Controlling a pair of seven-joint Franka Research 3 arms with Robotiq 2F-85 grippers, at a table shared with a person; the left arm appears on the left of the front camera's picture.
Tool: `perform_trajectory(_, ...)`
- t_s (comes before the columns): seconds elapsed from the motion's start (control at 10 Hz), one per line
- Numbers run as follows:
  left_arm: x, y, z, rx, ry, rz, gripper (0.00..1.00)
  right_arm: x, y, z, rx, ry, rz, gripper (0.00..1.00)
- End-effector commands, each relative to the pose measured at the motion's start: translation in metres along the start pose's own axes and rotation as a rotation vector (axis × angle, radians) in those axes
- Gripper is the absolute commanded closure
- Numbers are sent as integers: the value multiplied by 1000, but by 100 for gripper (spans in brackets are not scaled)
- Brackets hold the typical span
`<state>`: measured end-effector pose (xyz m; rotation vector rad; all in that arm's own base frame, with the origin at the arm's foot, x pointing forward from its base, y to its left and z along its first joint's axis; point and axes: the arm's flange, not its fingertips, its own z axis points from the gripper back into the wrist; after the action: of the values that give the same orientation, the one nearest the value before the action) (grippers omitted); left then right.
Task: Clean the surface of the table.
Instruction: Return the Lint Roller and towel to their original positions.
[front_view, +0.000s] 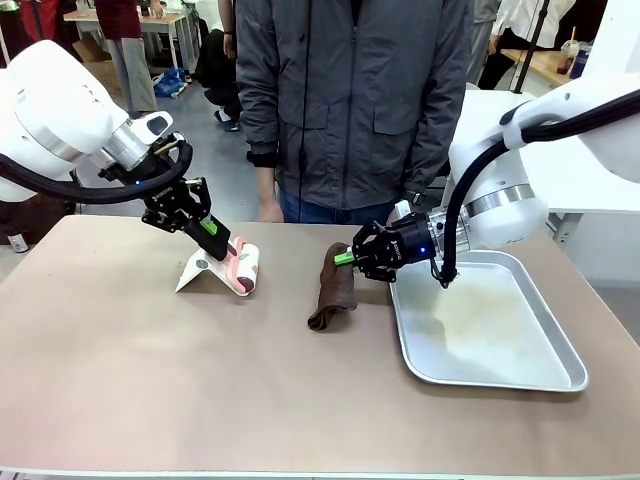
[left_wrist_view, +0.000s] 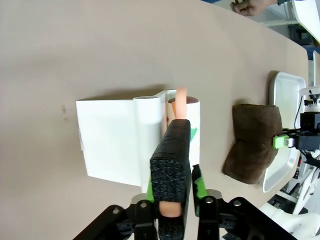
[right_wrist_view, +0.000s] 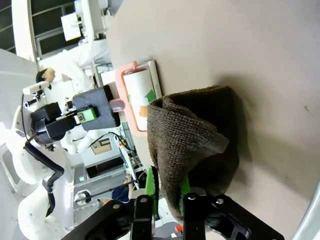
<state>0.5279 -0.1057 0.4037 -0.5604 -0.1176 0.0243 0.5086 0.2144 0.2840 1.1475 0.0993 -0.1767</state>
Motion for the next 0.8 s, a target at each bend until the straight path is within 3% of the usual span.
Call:
perform_trajectory(0.0,1,7,5,21,-12,13,0,3,2,0,-4,19,-31,10)
perform_trajectory(0.1,1,7,7,28,-16,12,18,3,1,-1,-6,35,-36,0)
perform_trajectory(0.2,0,10,11,38,-23,12,0,4,3,-3,-18,45,-34,0)
perform_trajectory(0.6,-12,25,36,58,-48,17,0,2,18,-16,-96,79,-12,0)
perform_trajectory(0.7,-21,25,46,49,-56,13,0,-2,31,-24,-146,126,0,0)
